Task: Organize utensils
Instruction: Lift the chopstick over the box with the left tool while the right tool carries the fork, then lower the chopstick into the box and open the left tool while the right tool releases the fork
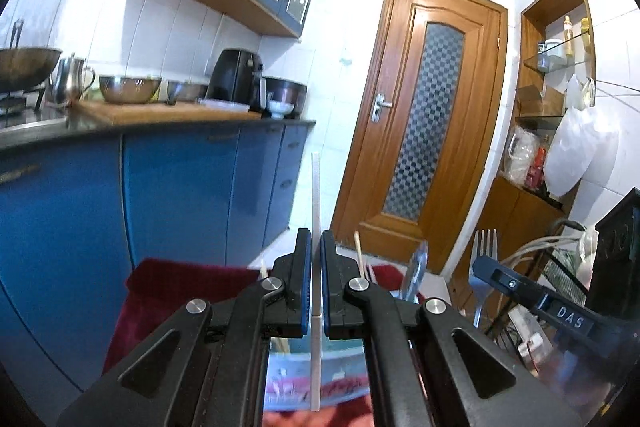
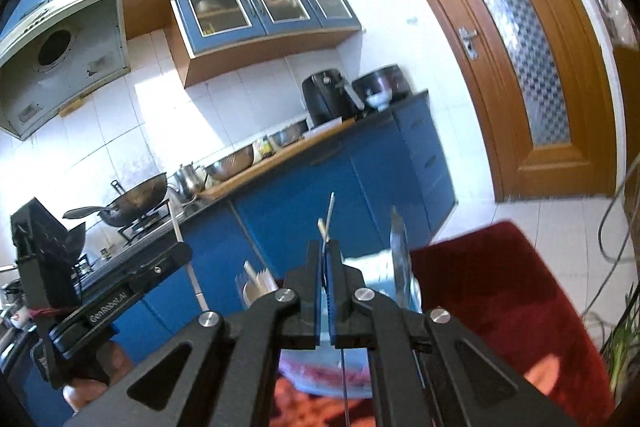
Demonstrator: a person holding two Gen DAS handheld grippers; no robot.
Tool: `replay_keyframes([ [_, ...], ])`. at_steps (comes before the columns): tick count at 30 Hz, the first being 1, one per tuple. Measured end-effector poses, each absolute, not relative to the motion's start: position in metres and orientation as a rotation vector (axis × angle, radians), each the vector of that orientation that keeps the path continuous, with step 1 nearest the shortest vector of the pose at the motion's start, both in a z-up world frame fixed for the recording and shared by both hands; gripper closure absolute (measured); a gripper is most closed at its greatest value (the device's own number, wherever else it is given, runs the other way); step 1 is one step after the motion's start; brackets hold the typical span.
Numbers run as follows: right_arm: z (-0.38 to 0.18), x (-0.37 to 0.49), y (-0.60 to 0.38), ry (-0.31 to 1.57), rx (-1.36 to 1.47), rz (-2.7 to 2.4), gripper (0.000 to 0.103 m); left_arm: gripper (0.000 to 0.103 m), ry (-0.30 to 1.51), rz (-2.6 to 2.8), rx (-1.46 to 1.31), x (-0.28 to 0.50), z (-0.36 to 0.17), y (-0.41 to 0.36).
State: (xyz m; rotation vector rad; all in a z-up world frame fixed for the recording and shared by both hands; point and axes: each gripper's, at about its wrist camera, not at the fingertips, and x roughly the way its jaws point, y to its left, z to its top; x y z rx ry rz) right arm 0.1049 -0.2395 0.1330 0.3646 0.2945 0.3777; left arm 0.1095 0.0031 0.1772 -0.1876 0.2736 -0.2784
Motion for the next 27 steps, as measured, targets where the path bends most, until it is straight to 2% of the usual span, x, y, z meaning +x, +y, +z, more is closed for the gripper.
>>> replay_keyframes([
  [7, 0.141, 0.129, -0.232, 0.216, 0.325, 0.337, 0.100, 0.101, 0.230, -0.257, -0.179, 0.138, 0.188, -0.001],
  [16, 0.130, 0.155, -0.223, 0.131, 0.281, 0.291, 0.100, 0.101, 0.230, -0.238, -0.180, 0.166, 0.163, -0.011],
  [27, 0.098, 0.174, -0.218, 0.172, 0.254, 0.275, 0.099, 0.101, 0.286, -0.228, -0.148, 0.182, 0.128, -0.022],
])
